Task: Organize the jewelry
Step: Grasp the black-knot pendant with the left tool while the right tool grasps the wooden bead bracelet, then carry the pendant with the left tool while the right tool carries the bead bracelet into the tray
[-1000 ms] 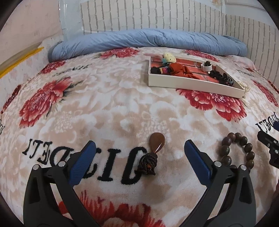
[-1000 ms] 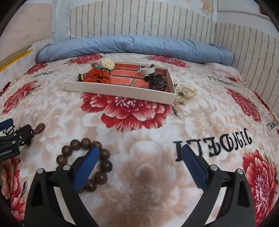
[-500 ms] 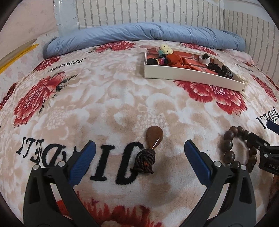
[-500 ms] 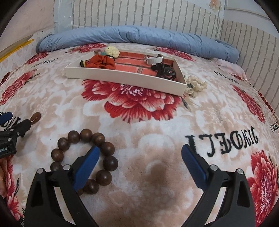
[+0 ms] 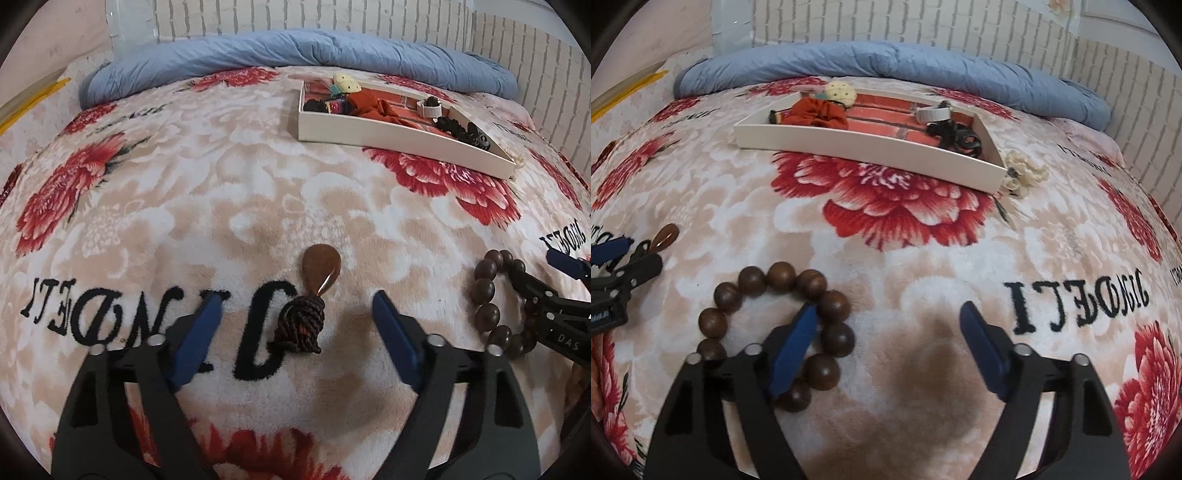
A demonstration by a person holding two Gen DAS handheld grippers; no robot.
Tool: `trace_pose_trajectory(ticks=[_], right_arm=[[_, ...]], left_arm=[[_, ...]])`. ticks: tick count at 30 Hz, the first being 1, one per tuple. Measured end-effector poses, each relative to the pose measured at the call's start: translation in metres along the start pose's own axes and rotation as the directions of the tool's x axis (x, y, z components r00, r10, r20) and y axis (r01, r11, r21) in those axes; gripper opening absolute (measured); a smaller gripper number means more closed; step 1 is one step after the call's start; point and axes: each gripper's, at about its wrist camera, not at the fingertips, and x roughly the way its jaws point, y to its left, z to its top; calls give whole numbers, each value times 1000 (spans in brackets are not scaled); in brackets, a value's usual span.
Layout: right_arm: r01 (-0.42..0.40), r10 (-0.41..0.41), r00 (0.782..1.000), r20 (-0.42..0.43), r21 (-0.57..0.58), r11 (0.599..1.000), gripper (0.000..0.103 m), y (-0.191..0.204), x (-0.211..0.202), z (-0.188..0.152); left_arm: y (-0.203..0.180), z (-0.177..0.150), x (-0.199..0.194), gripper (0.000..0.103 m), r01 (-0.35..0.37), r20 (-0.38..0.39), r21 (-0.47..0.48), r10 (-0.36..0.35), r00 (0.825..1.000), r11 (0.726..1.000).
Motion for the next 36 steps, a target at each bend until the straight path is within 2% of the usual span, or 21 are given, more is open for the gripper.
trace_pose_trajectory(ticks=[7, 12, 14, 18, 24, 28, 36], right_arm=[[-49, 49, 999, -16, -13, 999, 49, 4, 2, 0], [-67, 66, 998, -18, -19, 998, 39, 7, 3, 0], [-74, 74, 997, -24, -22, 997, 35, 8, 4, 1], [-89, 88, 995, -36, -6, 996, 29, 8, 6, 4], [-83, 83, 996, -41, 17, 996, 23, 8, 6, 5], [-74, 74, 997, -29, 26, 997, 22, 9, 5, 5], [-115, 113, 993, 39, 75, 991, 20, -4, -9, 6]], left_arm=[[3, 1, 4, 69, 23, -19, -5, -24, 1000, 1000], [4, 0, 3, 53, -1, -18, 5, 1, 1000, 1000], [5, 0, 3, 52, -5, -20, 4, 5, 1000, 1000], [5, 0, 1, 32, -23, -13, 17, 23, 1000, 1000], [0, -2, -2, 19, -44, -5, 57, 44, 999, 997], [-4, -2, -2, 18, -58, -1, 72, 58, 998, 996], [-4, 0, -6, 15, -52, 20, 64, 51, 999, 997]])
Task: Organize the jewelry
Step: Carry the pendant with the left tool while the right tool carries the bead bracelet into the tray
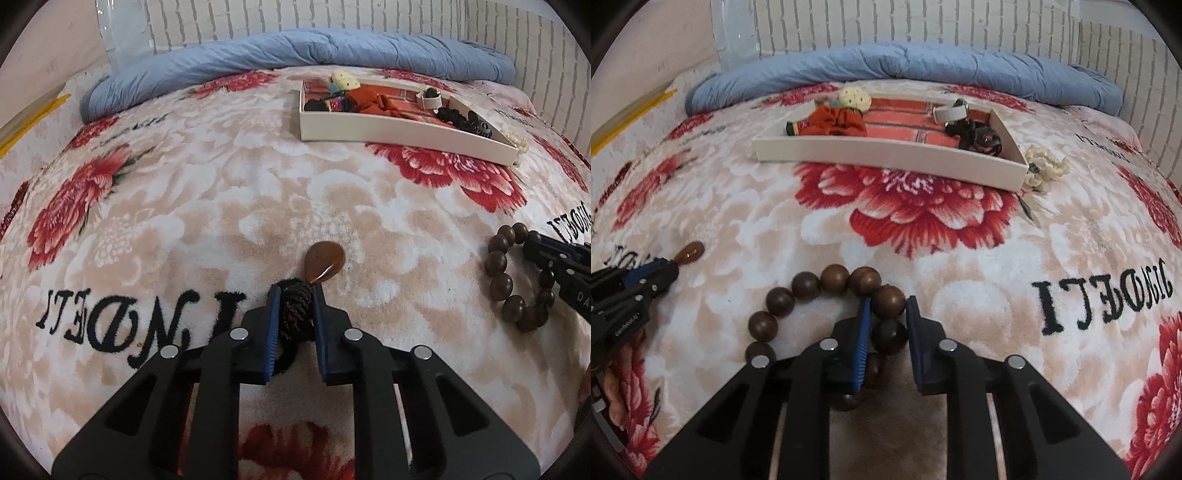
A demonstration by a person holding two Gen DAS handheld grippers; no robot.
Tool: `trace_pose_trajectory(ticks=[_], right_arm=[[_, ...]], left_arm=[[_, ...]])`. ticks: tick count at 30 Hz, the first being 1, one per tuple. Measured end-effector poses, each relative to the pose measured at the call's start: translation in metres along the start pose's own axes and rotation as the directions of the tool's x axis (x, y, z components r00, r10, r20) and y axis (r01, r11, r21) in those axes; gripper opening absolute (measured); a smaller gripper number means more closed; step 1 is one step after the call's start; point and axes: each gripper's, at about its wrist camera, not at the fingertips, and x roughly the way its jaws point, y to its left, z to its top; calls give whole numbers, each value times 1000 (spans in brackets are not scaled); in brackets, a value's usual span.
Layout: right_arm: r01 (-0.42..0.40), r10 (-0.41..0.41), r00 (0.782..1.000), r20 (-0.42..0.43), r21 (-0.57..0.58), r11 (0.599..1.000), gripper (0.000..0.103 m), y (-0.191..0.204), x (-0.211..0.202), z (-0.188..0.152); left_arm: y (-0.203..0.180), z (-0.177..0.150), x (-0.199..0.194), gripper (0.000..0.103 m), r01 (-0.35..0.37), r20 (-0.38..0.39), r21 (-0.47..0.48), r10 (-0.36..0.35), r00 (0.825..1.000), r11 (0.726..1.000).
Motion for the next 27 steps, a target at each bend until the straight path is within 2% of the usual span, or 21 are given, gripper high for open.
trace_pose_trajectory(ticks=[8, 13, 21, 27], right_arm=[[-9, 14, 993, 119, -42, 999, 20, 2, -22, 24], [-15, 28, 983, 184, -69, 997, 20, -3, -35, 51], [5, 12, 962, 271, -61, 998, 20, -25, -44, 97], [-7, 8, 952, 305, -4, 1000, 20, -55, -26, 130]], left_arm=[[-7, 23, -14, 15, -3, 66, -11, 4, 998, 1000], [-19, 52, -24, 15, 4, 127, -9, -3, 992, 1000], [-42, 113, -33, 15, 29, 229, -6, -27, 973, 1000], [-64, 157, -23, 15, 29, 295, 15, -32, 955, 999]])
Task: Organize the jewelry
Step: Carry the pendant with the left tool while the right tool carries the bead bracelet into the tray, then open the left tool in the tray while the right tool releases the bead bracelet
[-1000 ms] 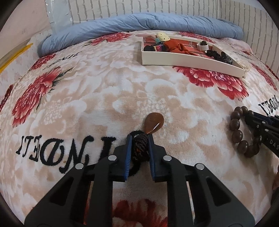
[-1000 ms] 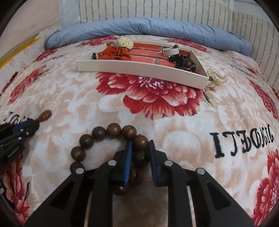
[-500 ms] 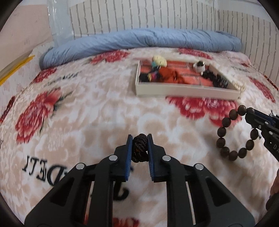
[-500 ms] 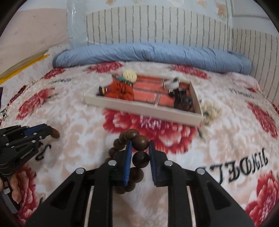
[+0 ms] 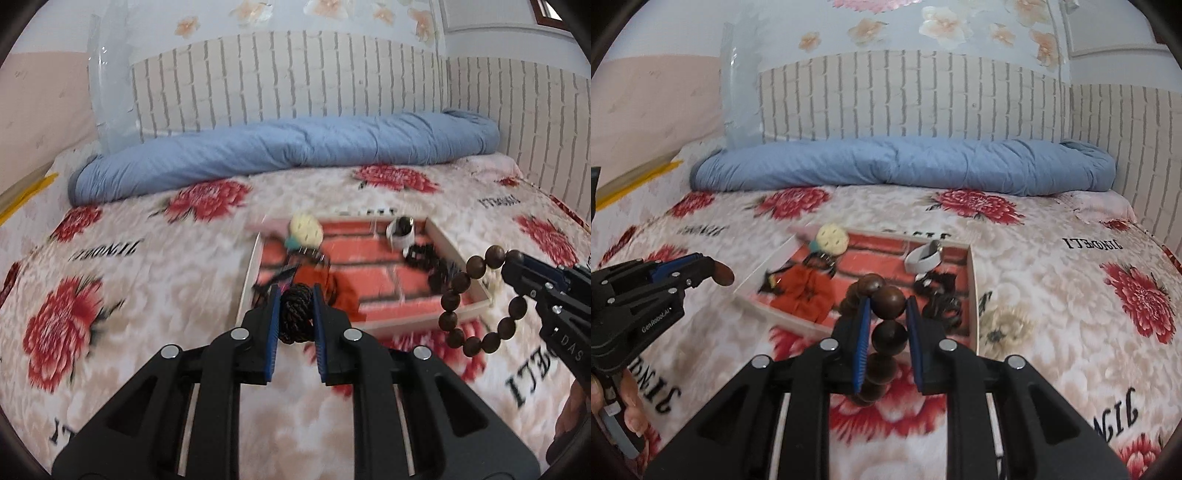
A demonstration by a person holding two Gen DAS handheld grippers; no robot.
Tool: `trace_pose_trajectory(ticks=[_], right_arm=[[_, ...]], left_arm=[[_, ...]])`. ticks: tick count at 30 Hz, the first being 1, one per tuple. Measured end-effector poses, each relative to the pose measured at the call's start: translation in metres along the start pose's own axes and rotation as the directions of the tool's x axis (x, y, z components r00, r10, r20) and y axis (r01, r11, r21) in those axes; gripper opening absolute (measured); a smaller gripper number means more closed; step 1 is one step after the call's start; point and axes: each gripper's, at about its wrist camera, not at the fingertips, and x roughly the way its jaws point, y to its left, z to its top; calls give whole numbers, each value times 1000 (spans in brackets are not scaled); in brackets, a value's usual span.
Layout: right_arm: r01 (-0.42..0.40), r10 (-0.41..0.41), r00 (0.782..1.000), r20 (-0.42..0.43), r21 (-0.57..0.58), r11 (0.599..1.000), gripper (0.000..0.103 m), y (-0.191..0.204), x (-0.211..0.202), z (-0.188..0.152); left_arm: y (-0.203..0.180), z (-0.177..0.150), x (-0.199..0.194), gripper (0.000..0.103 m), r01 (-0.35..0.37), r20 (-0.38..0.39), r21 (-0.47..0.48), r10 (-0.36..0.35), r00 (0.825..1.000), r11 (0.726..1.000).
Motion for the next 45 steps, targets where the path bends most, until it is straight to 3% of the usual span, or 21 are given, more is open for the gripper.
trace_pose_trajectory(ticks=[13, 22, 29, 45], right_arm=[[22, -22, 1000, 13, 38, 999, 20, -12, 83, 20], [11, -7, 996, -88, 42, 999, 20, -21, 144, 0], [14, -8, 992, -127, 45, 999, 20, -25, 164, -8], [5, -1, 992, -125, 31, 999, 20, -25, 172, -6]], left_arm=[[-15, 38, 96, 15, 33, 11, -32, -33, 999, 999], [-14, 19, 155, 15, 35, -68, -25, -36, 997, 999], [-2, 10, 172, 15, 46, -114, -71, -54, 992, 996], [-6, 5, 179, 19, 20, -114, -38, -24, 993, 999]])
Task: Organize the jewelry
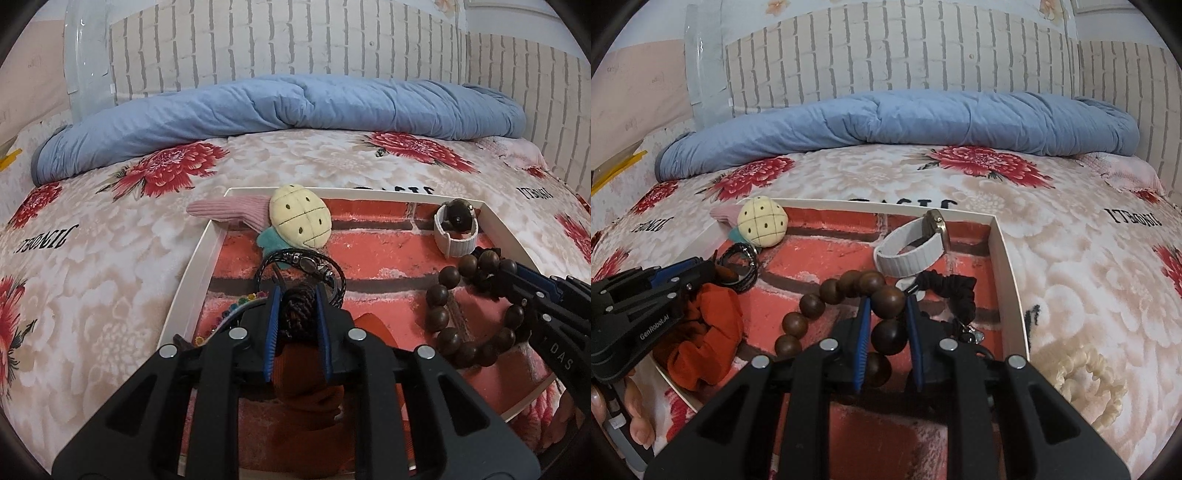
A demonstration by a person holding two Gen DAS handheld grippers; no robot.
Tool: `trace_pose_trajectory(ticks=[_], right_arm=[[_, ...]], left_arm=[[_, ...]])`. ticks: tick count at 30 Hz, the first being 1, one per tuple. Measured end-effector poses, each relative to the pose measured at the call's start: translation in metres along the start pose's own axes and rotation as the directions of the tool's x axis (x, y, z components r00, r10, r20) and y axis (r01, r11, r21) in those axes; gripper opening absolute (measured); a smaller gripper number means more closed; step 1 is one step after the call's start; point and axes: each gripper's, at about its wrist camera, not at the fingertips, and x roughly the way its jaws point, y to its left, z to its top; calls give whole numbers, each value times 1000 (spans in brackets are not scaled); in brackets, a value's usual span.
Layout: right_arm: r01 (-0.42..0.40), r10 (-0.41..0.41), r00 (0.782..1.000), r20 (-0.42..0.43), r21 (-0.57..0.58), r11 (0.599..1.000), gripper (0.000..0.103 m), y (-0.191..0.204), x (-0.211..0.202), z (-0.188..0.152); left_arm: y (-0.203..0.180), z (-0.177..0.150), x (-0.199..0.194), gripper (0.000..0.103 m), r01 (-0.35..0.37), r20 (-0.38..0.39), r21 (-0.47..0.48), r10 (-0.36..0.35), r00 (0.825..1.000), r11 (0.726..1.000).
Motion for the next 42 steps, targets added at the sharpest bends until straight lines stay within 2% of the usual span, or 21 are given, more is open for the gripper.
trace_pose_trajectory(ticks=[2, 3, 5, 10, 12, 13, 14, 15, 18, 21, 24, 27, 29, 32, 34, 42], right_arm=[[1, -1, 1000, 1, -3, 1000, 21, -1, 1, 1], [-3, 3, 1000, 1, -1, 1000, 22, -2, 2, 1], [-1, 2, 1000, 2, -2, 1000, 22, 0, 1, 1], [-13, 13, 1000, 5, 2, 1000, 23, -1, 2, 1], [-25, 25, 1000, 7, 14, 1000, 25, -3, 1, 1], [-32, 32, 999, 8, 20, 999, 29, -4, 1, 1], [-38, 37, 999, 9, 21, 999, 33, -3, -1, -1], [-41, 41, 999, 10, 21, 999, 43, -3, -1, -1], [-48, 48, 999, 4, 18, 999, 46, -1, -4, -2], [-102, 102, 995, 4, 11, 995, 68, 2, -14, -5], [-84, 85, 996, 17, -24, 996, 82, 8, -26, -5], [-120, 121, 992, 30, -25, 992, 86, 11, -44, -6], [-101, 103, 994, 47, -47, 994, 92, 15, -61, -8], [-86, 92, 993, 77, -83, 993, 93, 21, -90, -14], [-75, 85, 992, 98, -96, 993, 97, 24, -111, -19], [-54, 73, 975, 208, -94, 994, 99, 34, -200, -39]], left_arm=[[-1, 0, 0, 21, -4, 0, 2, 4, 1000, 1000], [-1, 0, 0, 28, -9, 0, 2, 9, 1000, 1000], [1, -1, 1, 36, -15, -4, -6, 15, 1000, 1000], [3, -1, -2, 41, -2, 4, -17, 2, 1000, 1000], [3, -1, -6, 52, -3, 17, -16, 3, 1000, 1000], [4, -1, -10, 57, 0, 30, -18, 1, 1000, 1000], [4, -1, -13, 67, 3, 40, -20, -2, 999, 1000], [4, -1, -16, 73, 4, 47, -23, -3, 999, 1000], [4, -1, -28, 81, 12, 72, -27, -10, 997, 1000], [5, -3, -40, 91, -13, 81, -24, 15, 997, 1000], [10, -4, -58, 98, -30, 88, -26, 32, 996, 999], [22, -10, -82, 98, -52, 91, -38, 55, 994, 998], [31, -17, -102, 98, -74, 98, -44, 77, 992, 996], [39, -28, -133, 98, -114, 118, -48, 119, 986, 992], [42, -38, -154, 98, -144, 129, -59, 151, 980, 988], [29, -73, -239, 98, -150, 222, -67, 161, 962, 986]])
